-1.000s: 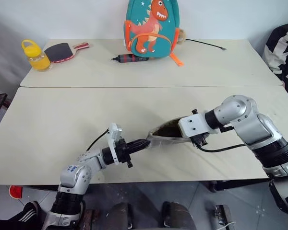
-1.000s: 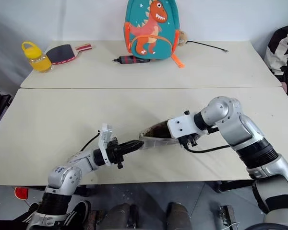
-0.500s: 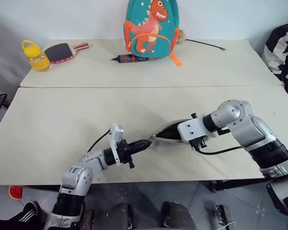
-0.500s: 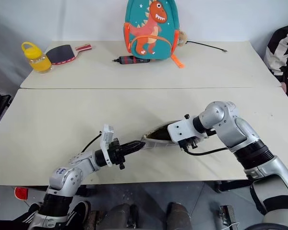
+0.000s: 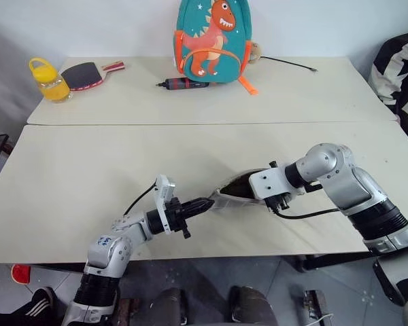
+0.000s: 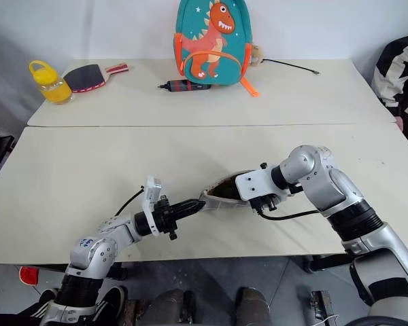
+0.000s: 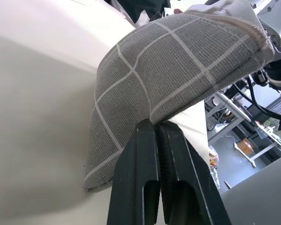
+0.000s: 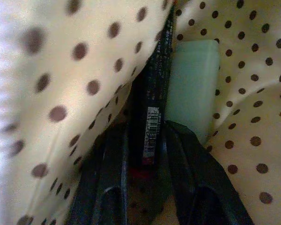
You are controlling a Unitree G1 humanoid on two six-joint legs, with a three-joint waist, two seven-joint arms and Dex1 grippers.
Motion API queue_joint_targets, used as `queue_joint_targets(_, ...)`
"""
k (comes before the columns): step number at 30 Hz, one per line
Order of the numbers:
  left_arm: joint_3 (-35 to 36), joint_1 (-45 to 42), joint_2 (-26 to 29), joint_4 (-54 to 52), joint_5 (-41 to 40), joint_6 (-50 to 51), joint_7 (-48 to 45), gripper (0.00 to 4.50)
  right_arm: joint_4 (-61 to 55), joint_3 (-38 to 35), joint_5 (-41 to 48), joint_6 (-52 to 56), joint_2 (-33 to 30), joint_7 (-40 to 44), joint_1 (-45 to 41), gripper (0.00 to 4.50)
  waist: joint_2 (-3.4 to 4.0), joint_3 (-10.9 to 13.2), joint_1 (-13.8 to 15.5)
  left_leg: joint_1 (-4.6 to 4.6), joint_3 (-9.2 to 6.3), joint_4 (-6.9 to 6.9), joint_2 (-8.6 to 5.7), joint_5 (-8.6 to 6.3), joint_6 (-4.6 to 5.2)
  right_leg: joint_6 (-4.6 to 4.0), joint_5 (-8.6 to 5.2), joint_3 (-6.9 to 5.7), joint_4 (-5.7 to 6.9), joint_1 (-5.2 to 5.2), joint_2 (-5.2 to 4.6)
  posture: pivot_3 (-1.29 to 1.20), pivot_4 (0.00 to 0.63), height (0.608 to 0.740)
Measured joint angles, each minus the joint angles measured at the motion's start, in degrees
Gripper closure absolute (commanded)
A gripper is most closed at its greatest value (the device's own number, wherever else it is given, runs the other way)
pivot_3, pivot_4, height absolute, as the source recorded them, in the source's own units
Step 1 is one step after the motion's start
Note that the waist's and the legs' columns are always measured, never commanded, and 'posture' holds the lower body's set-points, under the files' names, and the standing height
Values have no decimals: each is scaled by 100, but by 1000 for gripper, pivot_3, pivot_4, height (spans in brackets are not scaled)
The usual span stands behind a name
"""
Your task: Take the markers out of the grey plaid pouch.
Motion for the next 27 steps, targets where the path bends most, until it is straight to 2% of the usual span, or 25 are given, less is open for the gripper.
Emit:
queue_joint_targets(9,3,2,-23,-2,29,-4,9,4500,14,24,-168,-335,32,-115,6,3319,0,0,-4,0,1,-1,0,0,0,0,0,0,0,-1,0,0,150,740)
queue_joint_targets(13,-2,9,-31,-4,32,-4,6,4500,49,-14,-167,-291,77,-158,5,3901,0,0,-3,0,0,-1,0,0,0,0,0,0,0,-1,0,0,150,740)
queue_joint_targets(19,-2,9,-32,-17,44,-13,5,4500,-4,-52,-118,-152,74,-109,2,3902,0,0,-2,-2,1,-1,0,0,0,0,0,0,-1,-2,0,0,150,740)
queue_joint_targets(27,161,-130,232,-94,169,-324,-19,4500,-471,-689,516,466,-193,75,-174,3902,1,1,17,-14,-4,-3,-1,-1,0,0,0,-5,-12,-8,0,0,150,740)
